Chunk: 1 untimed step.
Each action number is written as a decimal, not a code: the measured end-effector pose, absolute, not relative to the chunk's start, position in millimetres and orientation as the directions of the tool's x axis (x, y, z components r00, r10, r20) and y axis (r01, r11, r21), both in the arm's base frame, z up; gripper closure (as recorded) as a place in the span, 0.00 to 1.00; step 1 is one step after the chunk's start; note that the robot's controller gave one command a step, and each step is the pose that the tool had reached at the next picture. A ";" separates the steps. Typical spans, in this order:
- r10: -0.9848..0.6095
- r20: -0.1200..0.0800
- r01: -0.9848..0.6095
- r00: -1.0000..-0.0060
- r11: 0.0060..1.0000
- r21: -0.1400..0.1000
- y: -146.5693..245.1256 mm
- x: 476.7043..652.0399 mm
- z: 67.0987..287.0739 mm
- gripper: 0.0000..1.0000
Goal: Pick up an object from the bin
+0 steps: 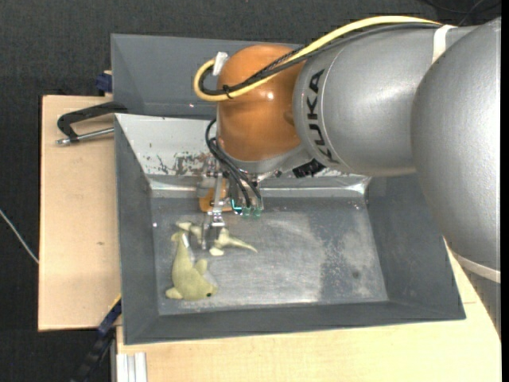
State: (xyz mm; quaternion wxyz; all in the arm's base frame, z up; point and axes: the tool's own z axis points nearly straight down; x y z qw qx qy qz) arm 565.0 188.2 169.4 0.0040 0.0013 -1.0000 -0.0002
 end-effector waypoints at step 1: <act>-0.637 -0.013 -0.636 -0.771 0.771 -0.008 195.8 525.2 78.2 0.00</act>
Offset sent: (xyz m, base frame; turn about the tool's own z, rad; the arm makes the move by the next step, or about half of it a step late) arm -0.0462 0.0066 -0.0994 -0.6902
